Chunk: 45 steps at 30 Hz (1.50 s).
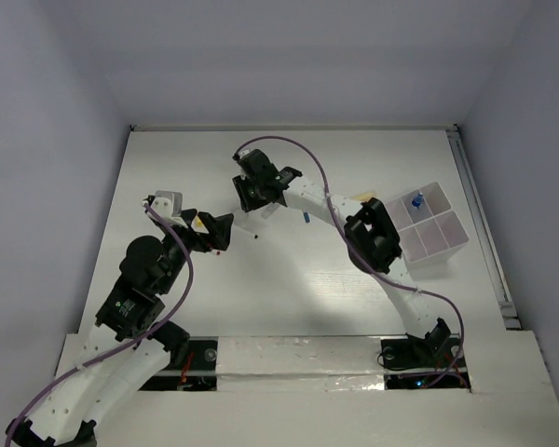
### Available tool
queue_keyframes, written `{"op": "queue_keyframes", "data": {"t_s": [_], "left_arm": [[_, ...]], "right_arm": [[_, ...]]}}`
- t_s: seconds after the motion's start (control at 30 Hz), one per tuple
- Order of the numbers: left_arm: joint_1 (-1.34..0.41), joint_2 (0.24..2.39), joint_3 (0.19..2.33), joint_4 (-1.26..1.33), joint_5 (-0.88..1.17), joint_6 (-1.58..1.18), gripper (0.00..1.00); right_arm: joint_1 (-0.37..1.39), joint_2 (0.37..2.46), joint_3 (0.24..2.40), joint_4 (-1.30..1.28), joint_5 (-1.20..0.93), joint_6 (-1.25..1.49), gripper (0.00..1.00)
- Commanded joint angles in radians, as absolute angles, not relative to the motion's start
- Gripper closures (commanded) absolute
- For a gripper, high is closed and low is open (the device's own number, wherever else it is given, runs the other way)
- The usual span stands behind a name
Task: Sort the stationery into containers
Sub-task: Pick up the stationery from the center of the board, then place the stationery in the storage box.
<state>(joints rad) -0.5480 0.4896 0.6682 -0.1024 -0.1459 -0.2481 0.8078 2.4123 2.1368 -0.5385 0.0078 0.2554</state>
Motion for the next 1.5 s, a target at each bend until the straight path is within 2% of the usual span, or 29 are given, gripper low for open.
{"op": "queue_keyframes", "data": {"t_s": [0.0,0.27,0.4,0.43,0.53,0.77,0.83,1.0,1.07,1.2,1.33,1.47], "left_arm": [[-0.545,0.486,0.701,-0.066,-0.13,-0.252,0.02],[-0.545,0.48,0.699,-0.066,-0.121,-0.253,0.02],[-0.545,0.477,0.699,-0.067,-0.115,-0.253,0.02],[-0.545,0.474,0.699,-0.067,-0.115,-0.253,0.02],[-0.545,0.471,0.699,-0.067,-0.118,-0.253,0.02],[-0.545,0.468,0.699,-0.066,-0.115,-0.253,0.02],[-0.545,0.462,0.698,-0.066,-0.115,-0.253,0.02],[-0.545,0.449,0.698,-0.063,-0.103,-0.252,0.02],[-0.545,0.443,0.698,-0.061,-0.1,-0.252,0.02],[-0.545,0.44,0.698,-0.06,-0.098,-0.252,0.02],[-0.545,0.449,0.698,-0.058,-0.092,-0.252,0.02],[-0.554,0.443,0.696,-0.057,-0.087,-0.253,0.02]], "right_arm": [[0.808,2.433,2.142,-0.531,0.014,0.264,0.6],[0.808,2.474,2.155,-0.514,0.008,0.29,0.7],[0.808,2.5,2.183,-0.502,0.015,0.305,0.82],[0.808,2.5,2.184,-0.496,0.029,0.322,0.92],[0.808,2.456,2.129,-0.405,0.061,0.357,0.99],[0.796,2.309,2.094,-0.304,0.201,0.383,1.0],[0.772,2.242,1.998,-0.272,0.239,0.373,1.0],[0.681,1.899,1.645,-0.245,0.354,0.338,1.0],[0.617,1.8,1.477,-0.306,0.425,0.333,1.0],[0.531,1.558,1.27,-0.446,0.572,0.345,1.0],[0.486,1.462,1.213,-0.621,0.799,0.373,1.0],[0.476,1.418,1.212,-0.695,0.822,0.371,1.0]]}}
